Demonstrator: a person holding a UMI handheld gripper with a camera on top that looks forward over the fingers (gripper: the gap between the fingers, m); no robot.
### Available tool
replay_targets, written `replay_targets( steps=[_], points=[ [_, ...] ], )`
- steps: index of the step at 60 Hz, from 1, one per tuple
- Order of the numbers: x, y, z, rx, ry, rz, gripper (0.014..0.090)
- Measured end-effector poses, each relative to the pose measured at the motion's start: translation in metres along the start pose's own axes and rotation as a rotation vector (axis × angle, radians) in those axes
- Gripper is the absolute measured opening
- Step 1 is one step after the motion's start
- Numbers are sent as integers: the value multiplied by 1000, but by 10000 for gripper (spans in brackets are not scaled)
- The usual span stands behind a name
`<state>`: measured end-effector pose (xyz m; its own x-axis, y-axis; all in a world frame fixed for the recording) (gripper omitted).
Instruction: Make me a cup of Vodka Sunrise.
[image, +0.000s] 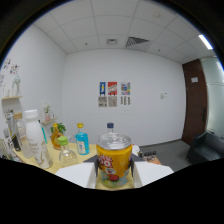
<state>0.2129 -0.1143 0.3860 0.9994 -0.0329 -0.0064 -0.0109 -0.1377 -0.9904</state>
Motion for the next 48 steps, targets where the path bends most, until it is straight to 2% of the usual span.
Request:
replay_targets(
  steps=[12,21,31,40,48],
  points=[
    [-1,-25,-46,66,20,21,507],
    [-13,-3,-92,57,29,43,504],
    [-47,82,-108,-27,-2,82,506],
    [-71,160,-95,-116,13,128,505],
    [-85,200,-82,-163,21,100,505]
  ],
)
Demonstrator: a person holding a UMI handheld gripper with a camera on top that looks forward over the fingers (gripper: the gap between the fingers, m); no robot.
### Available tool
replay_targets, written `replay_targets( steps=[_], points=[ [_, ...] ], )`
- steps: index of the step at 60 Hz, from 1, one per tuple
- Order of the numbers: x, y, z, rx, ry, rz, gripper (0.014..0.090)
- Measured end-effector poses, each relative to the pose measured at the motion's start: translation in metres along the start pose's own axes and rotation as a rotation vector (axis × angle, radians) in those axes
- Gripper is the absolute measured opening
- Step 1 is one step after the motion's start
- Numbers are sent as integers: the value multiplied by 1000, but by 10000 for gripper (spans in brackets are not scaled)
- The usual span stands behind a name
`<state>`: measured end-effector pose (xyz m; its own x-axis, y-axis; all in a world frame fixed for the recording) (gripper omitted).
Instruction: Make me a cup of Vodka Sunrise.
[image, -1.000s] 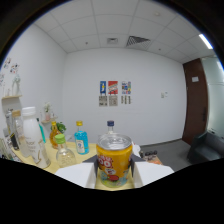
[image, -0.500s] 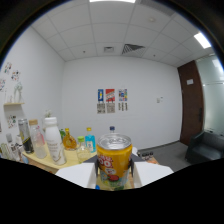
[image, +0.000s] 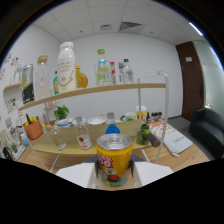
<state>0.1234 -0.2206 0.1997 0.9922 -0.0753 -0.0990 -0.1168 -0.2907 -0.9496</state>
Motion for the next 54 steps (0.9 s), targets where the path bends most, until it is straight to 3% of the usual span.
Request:
replay_targets(
  steps=[10,25,54],
  points=[
    [-1,25,13,-48,56,-215,503],
    [0,17,13,-47,112,-806,504],
    [-35,-4,22,57,165,-1916,505]
  ],
)
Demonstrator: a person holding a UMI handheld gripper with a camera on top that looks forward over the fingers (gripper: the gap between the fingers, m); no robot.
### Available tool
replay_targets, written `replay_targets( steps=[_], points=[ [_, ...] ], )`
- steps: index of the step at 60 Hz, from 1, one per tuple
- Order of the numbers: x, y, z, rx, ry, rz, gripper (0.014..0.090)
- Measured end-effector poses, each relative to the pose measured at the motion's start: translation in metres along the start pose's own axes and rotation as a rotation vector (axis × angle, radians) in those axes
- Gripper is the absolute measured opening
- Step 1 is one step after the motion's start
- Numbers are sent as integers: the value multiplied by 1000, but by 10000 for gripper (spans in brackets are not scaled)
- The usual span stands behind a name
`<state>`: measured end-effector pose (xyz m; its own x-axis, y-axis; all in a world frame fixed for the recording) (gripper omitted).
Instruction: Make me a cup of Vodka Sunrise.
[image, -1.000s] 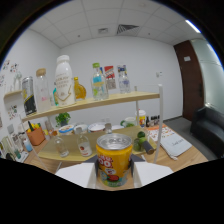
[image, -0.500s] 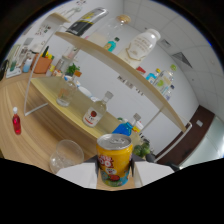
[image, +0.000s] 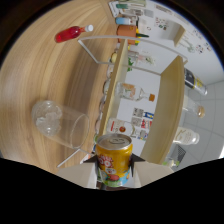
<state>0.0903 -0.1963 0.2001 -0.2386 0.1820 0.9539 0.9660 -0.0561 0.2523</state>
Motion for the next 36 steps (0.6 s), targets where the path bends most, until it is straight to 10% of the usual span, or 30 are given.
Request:
replay_targets(
  steps=[17,36],
  points=[
    [1,-11,1,36,-22,8,505],
    [74,8,-28,180,12,950,509]
  ],
)
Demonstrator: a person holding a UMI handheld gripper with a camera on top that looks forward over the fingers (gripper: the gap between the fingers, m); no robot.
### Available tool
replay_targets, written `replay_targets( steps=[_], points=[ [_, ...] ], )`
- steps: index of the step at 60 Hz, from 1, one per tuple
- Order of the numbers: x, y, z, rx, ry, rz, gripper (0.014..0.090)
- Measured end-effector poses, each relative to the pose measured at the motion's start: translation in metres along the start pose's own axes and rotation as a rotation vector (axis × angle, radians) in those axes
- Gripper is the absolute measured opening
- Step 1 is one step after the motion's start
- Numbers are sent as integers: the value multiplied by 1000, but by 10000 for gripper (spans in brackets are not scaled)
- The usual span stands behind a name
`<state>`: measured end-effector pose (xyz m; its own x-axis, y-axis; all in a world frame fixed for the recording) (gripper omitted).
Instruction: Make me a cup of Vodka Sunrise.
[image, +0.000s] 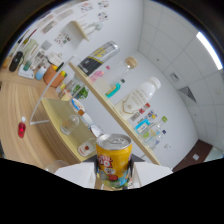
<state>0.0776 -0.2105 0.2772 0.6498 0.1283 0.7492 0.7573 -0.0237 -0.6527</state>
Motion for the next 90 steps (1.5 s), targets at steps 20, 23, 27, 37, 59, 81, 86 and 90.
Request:
replay_targets(
  steps=[20,23,27,37,59,81,86,90],
  points=[
    [69,82,-26,40,48,737,510],
    [69,109,-24,27,48,786,511],
    [66,145,-20,-9,55,844,510],
    [37,225,-8,-123,35,934,509],
    [-38,297,13,-316,-78,971,512],
    [-56,309,-9,-389,-89,897,529],
    [-58,310,-14,-401,-82,893,533],
    [-58,312,-15,-425,-79,894,541]
  ],
)
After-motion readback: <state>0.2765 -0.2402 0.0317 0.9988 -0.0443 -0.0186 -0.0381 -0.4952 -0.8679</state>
